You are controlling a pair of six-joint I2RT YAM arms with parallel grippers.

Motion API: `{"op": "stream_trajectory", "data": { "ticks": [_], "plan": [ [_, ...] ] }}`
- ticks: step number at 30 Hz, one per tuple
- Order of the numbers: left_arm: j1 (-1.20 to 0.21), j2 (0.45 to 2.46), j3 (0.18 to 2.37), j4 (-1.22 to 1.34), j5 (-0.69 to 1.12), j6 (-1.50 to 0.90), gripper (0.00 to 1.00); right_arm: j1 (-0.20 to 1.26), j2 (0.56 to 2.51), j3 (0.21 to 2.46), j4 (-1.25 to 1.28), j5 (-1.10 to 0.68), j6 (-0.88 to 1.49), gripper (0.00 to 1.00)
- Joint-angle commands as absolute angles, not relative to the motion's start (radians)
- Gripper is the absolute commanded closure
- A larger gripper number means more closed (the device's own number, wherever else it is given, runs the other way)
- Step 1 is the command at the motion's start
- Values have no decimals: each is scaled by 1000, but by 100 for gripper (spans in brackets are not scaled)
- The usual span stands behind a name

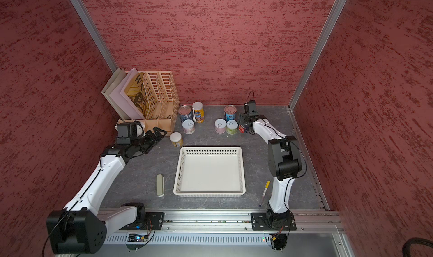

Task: Put the canned food in the basket
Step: Pick up the canned food from the center of the board, then place the canned food in the basket.

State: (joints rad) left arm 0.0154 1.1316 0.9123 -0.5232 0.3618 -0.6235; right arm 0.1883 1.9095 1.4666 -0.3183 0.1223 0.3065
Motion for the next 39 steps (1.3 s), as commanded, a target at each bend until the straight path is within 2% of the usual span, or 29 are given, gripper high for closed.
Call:
{"op": "stream_trajectory", "data": {
  "ticks": [1,9,17,25,29,34,39],
  "plan": [
    [11,1119,920,-526,370,-623,0,189,1796,1468,-210,181,332,71],
    [9,1113,925,-533,369,-621,0,216,1647,1392,-209,200,388,76],
    [10,1106,924,-533,362,-624,0,321,1422,1320,-269,268,391,77],
    [12,1074,924,-545,350,-622,0,531,1193,1194,-372,340,366,77],
    [13,1061,925,-549,338,-619,0,626,1082,1077,-365,313,371,76],
    [19,1057,925,-553,330,-615,0,728,1051,1006,-368,292,382,76],
    [20,1064,925,-550,339,-615,0,740,1029,940,-369,282,409,76]
  ]
}}
